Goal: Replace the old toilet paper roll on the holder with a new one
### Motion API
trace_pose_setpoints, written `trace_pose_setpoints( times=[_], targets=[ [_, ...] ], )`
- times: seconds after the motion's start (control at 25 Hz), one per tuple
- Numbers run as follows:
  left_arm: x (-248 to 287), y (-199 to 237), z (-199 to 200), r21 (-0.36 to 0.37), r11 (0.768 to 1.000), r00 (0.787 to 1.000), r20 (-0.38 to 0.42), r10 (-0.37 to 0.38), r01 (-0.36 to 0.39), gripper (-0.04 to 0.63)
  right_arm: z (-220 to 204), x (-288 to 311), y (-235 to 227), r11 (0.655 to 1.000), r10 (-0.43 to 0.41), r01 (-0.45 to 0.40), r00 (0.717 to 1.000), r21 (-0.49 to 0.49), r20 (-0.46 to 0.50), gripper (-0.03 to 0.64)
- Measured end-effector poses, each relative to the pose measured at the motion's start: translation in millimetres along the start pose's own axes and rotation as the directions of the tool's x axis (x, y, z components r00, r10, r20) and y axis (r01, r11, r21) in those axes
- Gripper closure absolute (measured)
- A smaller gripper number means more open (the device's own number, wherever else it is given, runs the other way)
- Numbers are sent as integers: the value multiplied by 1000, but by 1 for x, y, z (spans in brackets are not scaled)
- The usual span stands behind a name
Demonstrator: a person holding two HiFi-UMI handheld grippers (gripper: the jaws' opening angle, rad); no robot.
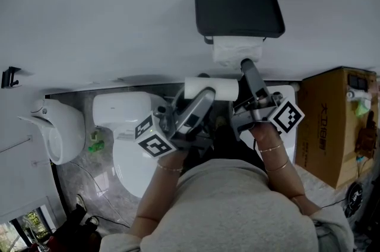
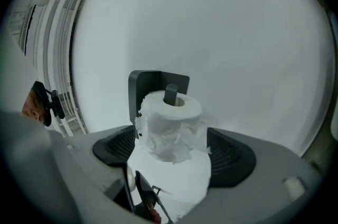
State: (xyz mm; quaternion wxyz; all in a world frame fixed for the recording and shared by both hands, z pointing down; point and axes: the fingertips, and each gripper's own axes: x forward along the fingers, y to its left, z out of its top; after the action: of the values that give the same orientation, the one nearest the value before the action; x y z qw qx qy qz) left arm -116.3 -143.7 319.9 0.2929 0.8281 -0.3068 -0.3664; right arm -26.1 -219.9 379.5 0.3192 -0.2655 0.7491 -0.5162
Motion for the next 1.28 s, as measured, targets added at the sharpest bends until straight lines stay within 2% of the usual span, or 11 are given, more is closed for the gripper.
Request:
trace_pose_setpoints(
  times=[0.4,0.52,0.68,0.8,0.92,1.04,1.12,1.28],
  targets=[
    [-12,-26,6,131,991,999,48,-8,2,385,-15,-30,36,994,97,-99,994,-51,-43,222],
    [-9,-32,7,153,988,998,54,-24,15,385,-14,-37,47,989,140,-142,989,-45,-46,263],
    [-5,-40,12,168,985,997,64,-43,32,385,-12,-44,71,973,205,-210,977,-96,-61,339],
    [0,-44,15,176,983,996,59,-60,49,385,-10,-45,87,957,256,-263,964,-124,-65,437],
    [4,-50,18,184,981,995,54,-78,67,385,-10,-46,99,943,289,-296,955,-154,-70,472],
    [7,-55,21,210,975,995,47,-89,78,385,-9,-47,110,922,307,-317,948,-222,-81,503],
    [9,-59,23,230,970,994,50,-94,80,385,-9,-45,117,903,296,-313,950,-295,-102,535],
    [11,-66,27,267,960,993,56,-104,86,385,-12,-41,129,857,271,-306,952,-414,-143,554]
  ],
)
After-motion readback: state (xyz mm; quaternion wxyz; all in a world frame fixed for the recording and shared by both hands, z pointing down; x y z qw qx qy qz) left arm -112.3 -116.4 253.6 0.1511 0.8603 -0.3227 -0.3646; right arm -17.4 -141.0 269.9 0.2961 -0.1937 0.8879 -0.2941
